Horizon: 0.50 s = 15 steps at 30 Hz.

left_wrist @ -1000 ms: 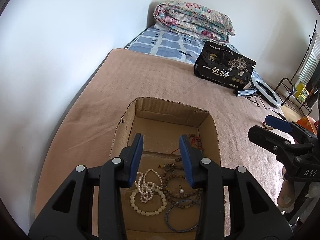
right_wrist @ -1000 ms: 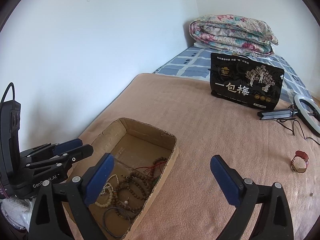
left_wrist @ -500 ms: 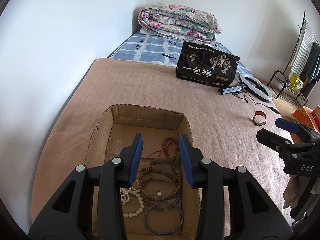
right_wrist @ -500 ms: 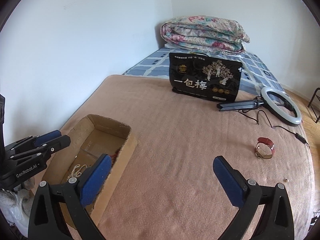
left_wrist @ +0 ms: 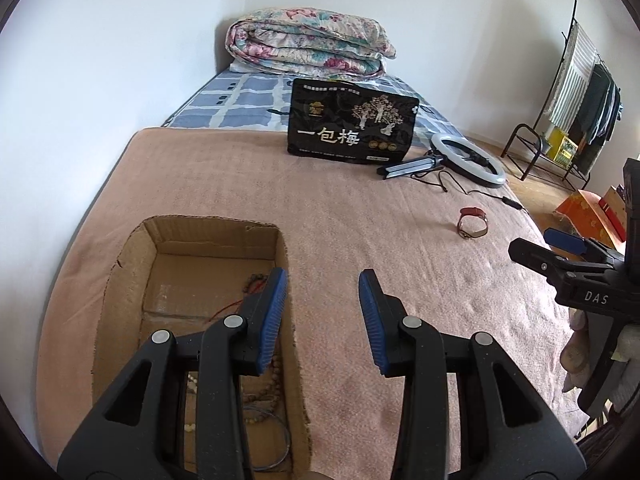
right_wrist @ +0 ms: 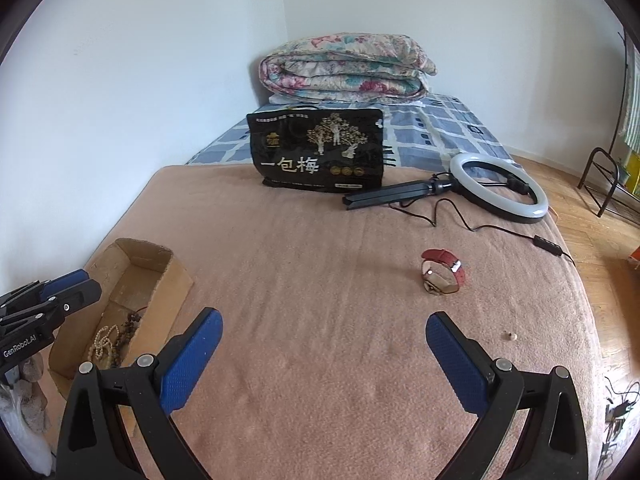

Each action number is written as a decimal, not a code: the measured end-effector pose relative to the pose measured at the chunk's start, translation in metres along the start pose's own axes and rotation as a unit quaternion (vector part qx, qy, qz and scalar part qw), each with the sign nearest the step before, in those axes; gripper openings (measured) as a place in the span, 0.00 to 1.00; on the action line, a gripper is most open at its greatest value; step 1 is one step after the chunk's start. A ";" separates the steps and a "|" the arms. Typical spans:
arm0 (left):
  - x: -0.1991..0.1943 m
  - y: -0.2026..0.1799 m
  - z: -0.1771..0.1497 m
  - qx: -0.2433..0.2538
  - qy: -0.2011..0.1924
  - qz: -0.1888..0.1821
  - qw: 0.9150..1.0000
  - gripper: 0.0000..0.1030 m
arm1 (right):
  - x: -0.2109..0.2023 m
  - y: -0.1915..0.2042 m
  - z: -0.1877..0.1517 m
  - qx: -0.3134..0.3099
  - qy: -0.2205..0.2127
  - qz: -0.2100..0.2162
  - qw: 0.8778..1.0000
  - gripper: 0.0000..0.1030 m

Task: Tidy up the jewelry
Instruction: 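Move both tools back over the bed toward the red watch and pearl earring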

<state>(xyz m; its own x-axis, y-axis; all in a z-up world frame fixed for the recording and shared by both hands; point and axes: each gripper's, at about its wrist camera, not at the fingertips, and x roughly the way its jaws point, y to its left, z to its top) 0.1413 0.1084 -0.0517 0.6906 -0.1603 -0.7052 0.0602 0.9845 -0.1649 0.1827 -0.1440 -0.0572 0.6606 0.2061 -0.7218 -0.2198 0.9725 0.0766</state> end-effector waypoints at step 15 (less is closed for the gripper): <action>0.035 -0.082 0.005 0.047 0.011 -0.043 0.998 0.37 | -0.029 -0.090 -0.006 0.006 -0.015 -0.052 0.998 1.00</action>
<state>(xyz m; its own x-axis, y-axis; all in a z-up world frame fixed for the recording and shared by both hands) 0.1643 0.0222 -0.0593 0.6648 -0.2443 -0.7060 0.1856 0.9694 -0.1607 0.1789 -0.2378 -0.0474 0.7005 0.1059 -0.7058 -0.1391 0.9902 0.0105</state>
